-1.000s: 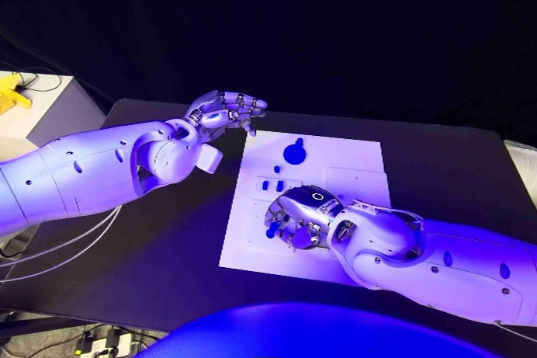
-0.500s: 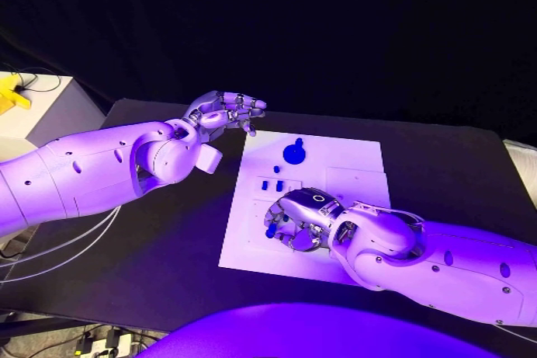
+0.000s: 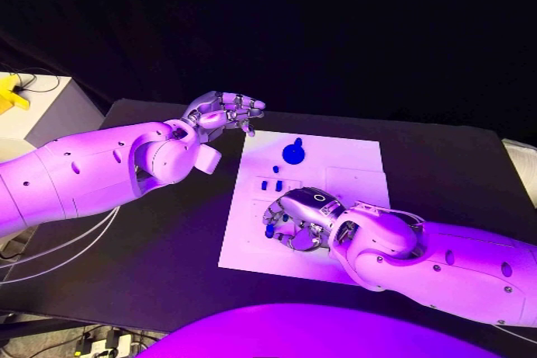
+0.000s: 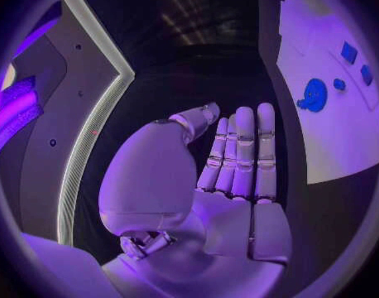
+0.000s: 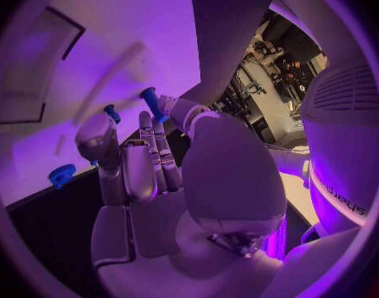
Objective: Assemble the parts on the task board
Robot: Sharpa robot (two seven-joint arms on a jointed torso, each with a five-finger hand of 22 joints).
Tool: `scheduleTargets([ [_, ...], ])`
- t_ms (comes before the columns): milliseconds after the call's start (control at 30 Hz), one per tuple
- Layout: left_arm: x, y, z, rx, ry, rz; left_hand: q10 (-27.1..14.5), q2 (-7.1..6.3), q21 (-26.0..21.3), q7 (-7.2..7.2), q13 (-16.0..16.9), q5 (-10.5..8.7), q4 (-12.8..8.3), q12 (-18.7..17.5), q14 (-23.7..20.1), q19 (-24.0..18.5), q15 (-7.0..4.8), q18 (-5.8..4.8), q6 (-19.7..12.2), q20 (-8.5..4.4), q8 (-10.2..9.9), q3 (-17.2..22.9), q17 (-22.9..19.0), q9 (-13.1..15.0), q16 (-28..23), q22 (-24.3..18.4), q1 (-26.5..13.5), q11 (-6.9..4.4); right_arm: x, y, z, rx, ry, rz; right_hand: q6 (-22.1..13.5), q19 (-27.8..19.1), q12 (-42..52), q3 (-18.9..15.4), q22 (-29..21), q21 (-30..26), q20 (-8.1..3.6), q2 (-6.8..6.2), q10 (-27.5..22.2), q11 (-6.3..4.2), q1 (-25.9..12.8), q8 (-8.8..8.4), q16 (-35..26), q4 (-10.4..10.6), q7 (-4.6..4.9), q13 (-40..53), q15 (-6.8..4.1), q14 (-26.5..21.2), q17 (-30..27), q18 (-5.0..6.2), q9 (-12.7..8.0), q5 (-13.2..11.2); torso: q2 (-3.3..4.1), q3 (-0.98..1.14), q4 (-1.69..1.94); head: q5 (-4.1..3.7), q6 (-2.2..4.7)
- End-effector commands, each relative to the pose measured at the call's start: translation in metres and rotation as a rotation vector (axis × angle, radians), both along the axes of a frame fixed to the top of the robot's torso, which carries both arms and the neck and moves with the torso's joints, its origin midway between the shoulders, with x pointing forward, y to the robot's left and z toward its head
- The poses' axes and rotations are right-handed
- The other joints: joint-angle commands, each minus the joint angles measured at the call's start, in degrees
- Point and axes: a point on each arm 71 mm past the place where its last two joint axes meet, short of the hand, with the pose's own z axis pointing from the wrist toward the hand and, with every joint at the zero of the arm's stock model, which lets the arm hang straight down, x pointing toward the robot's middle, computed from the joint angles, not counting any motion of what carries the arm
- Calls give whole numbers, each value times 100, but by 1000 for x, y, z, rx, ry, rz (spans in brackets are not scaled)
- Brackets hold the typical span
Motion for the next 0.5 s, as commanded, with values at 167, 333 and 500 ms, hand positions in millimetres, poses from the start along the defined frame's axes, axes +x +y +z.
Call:
scheduleTargets([
  [167, -1, -1, 1, -5, -1, -17, -31, 32, -23, 7, -11, -6, -7, -20, -24, 45, 15, 84, -41, 11, 35, -28, -8, -5, -35, -11, -14, 1, -1, -4, 3, 50, -4, -14, -58, -37, 40, -55, 15, -50, 16, -60, -50, 1, 16, -39, -40, -3, 3, 4, 31, 31, -29, 107, -13, 37, 1, -6, 1, -25, 1],
  [333, -1, -1, 0, -4, -1, -16, -31, 32, -23, 7, -11, -6, -7, -20, -24, 45, 15, 84, -41, 11, 35, -28, -8, -5, -35, -11, -14, 1, 1, -9, 4, 66, -13, -42, -100, -70, 62, -86, -30, -157, 18, -67, -83, 9, 20, -68, -79, -8, 33, 3, 35, 11, -103, 124, -23, 61, -3, -5, 0, -41, 1],
  [500, -1, 0, 0, -3, 0, -14, -31, 32, -23, 7, -11, -6, -7, -20, -24, 45, 15, 84, -41, 11, 35, -28, -8, -5, -35, -11, -14, 1, 2, -19, 10, 114, -25, -77, -179, -106, 125, -139, -84, -283, 24, -54, -170, 19, 96, -128, -149, -51, 46, 4, 42, -28, -215, 142, -44, 146, -6, -1, 0, -68, 1],
])
